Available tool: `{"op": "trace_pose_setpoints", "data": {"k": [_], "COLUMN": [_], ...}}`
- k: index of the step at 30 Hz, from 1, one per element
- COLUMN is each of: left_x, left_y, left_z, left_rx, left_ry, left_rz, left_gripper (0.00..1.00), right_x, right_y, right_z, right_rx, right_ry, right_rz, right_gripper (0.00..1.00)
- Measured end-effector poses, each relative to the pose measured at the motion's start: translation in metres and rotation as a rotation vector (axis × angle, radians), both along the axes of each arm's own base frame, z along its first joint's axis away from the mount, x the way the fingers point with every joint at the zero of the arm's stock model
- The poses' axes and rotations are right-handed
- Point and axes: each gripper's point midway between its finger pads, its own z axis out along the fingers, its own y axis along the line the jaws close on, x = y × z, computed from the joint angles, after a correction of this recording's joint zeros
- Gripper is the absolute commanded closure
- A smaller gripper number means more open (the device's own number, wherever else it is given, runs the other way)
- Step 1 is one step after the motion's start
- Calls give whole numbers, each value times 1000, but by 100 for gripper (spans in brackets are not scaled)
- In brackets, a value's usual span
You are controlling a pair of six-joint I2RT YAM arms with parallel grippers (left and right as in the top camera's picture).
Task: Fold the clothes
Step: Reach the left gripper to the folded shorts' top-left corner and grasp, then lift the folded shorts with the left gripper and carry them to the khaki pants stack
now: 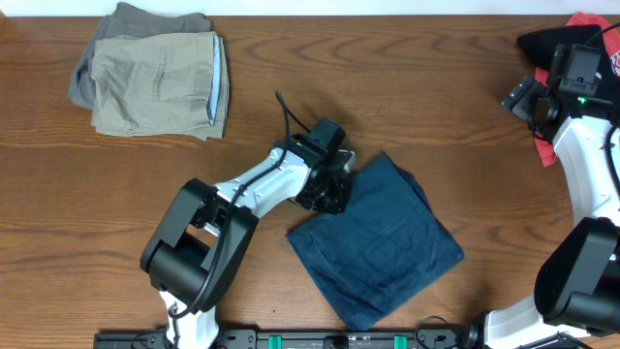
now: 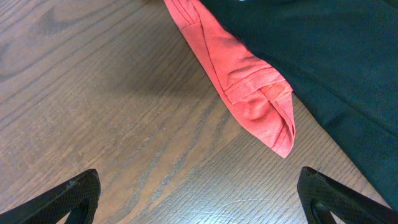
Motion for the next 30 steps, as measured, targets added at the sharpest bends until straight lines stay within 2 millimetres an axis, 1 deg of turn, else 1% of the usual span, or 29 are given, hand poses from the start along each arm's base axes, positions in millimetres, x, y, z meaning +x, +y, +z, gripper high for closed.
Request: {"op": "trace_pose_setpoints", "data": {"k": [2,5,8,11,14,17,20,26,28,30], "left_x": [11,31,56,80,94,100,102,96,97,104], "left_y": [10,35,70,113,152,177,190,197,200,201], "left_z": [-1,-2,-3,-3,-3,-4,-4,-1,3,12], "left_rx": [16,46,83,114,133,145,153,198,214,221], "left_ry": [-3,-8,-19,-27,-26,-22,-19,-9,-11,-33], "left_rz": [59,172,313,463,580,652,678,647,635,618], "left_gripper": [94,94,94,94,94,94,94,94,94,94], "right_x": [0,0,0,0,0,0,0,0,0,0], "right_y": [0,0,0,0,0,0,0,0,0,0], "right_z": [0,0,0,0,0,0,0,0,0,0], "right_rx": [0,0,0,0,0,0,0,0,0,0], "right_ry": [0,0,0,0,0,0,0,0,0,0], "right_rz": [0,0,0,0,0,0,0,0,0,0], "right_gripper": [1,1,1,1,1,1,1,1,1,1]}}
